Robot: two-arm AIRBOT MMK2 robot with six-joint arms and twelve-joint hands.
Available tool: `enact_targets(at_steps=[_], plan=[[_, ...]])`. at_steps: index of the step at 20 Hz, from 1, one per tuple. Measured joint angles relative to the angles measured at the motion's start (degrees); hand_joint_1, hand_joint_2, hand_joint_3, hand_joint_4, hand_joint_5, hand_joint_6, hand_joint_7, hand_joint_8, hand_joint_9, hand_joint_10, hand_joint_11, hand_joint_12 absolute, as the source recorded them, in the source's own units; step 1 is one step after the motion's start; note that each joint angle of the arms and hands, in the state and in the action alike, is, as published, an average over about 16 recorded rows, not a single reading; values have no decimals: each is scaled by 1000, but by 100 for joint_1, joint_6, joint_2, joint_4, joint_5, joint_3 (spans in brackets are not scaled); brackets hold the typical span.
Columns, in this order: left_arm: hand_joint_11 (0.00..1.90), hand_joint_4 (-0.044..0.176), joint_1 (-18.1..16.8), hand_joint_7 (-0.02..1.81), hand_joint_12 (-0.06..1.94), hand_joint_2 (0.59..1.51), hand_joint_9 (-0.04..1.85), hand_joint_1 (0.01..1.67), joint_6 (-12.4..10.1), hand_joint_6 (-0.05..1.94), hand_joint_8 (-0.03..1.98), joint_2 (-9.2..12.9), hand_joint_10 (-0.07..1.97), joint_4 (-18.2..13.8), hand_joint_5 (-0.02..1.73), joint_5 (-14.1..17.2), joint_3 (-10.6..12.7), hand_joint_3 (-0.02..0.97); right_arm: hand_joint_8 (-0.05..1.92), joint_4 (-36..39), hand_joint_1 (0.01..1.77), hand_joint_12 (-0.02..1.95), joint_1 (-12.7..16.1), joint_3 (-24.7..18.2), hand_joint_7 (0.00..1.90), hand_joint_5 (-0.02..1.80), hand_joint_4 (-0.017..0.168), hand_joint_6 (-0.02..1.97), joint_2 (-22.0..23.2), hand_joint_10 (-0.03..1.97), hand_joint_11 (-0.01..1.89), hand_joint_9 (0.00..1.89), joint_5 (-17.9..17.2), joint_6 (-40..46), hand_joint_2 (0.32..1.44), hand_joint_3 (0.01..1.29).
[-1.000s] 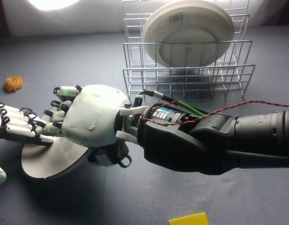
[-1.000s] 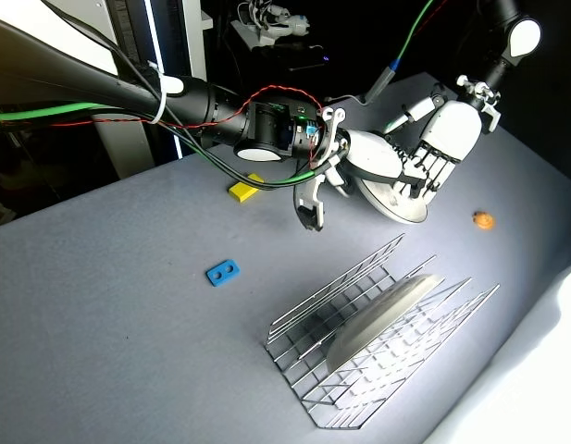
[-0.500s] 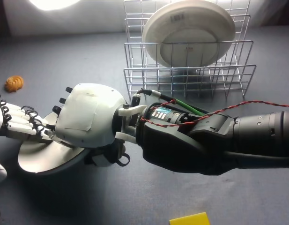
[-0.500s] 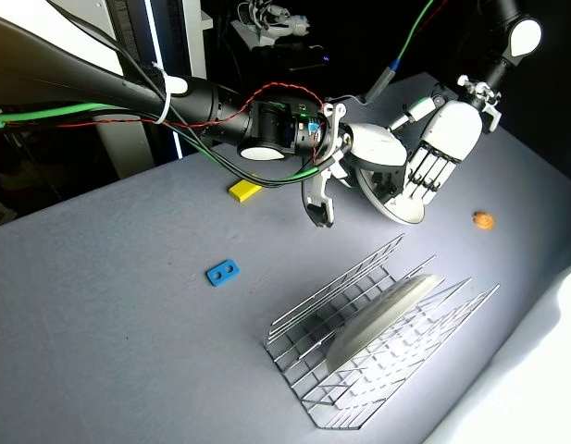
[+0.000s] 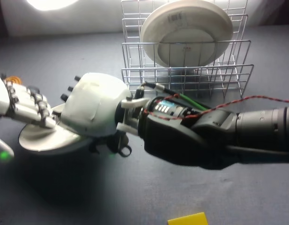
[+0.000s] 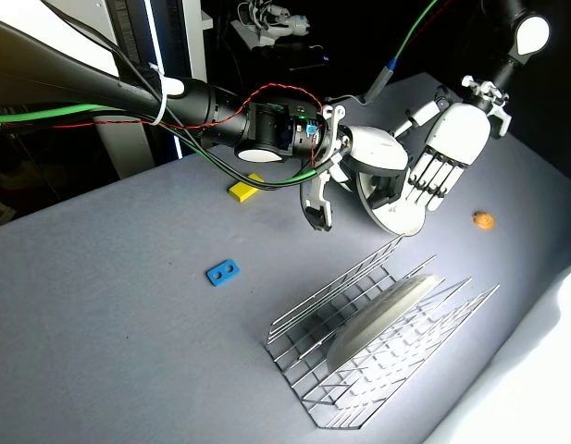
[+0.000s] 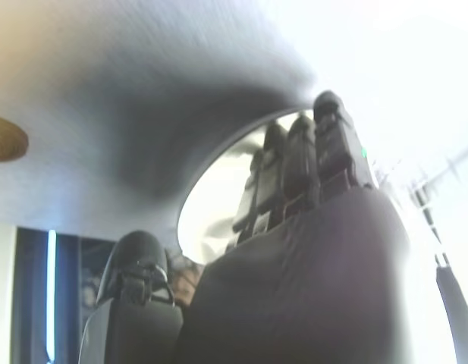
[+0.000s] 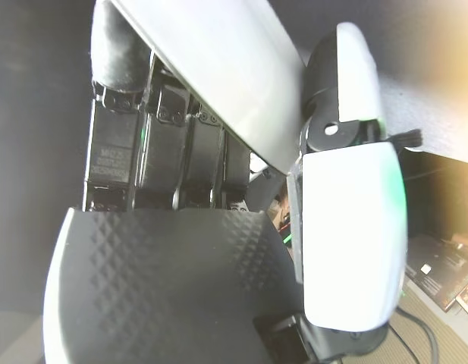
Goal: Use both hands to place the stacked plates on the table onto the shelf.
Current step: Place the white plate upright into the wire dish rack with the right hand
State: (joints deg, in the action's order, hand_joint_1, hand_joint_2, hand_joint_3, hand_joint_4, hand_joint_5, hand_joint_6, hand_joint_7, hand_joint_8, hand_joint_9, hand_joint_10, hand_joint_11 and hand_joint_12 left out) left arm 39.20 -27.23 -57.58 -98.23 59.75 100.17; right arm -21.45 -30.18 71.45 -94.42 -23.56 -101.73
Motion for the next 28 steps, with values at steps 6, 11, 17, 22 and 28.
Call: enact_targets(at_steps=[6,11,17,22,28], plan=[[25,2,-853,79,15,1226,53,17,210,3,-1,303,11,-7,92,-31,-149,14,553,-68,1065,1175,169,-132,1247,825,-1,1218,181,572,1216,1388,18,35,1014,15],[27,3,-1658,85,12,1224,60,17,303,4,-1,588,23,-100,95,-43,-247,14,702,-96,1092,1176,349,-361,1231,816,-2,1166,378,546,1209,1389,42,47,1040,14],[33,1,-2363,94,14,1222,67,17,279,4,-1,821,22,-356,98,-42,-284,14,708,-118,1115,1180,537,-739,1209,789,-3,1151,636,532,1193,1375,76,11,1063,14],[31,1,-2673,98,45,1221,70,16,246,4,-1,916,21,-581,100,-70,-278,15,900,-122,1126,1181,740,-1069,1127,755,-7,1128,886,509,1187,1364,171,86,1070,14],[24,1,-2722,91,58,1220,63,17,229,4,-1,941,21,-773,95,-158,-252,15,942,455,1124,1179,1050,-1345,1096,732,-7,1137,1287,485,1169,1352,662,1149,1070,14]])
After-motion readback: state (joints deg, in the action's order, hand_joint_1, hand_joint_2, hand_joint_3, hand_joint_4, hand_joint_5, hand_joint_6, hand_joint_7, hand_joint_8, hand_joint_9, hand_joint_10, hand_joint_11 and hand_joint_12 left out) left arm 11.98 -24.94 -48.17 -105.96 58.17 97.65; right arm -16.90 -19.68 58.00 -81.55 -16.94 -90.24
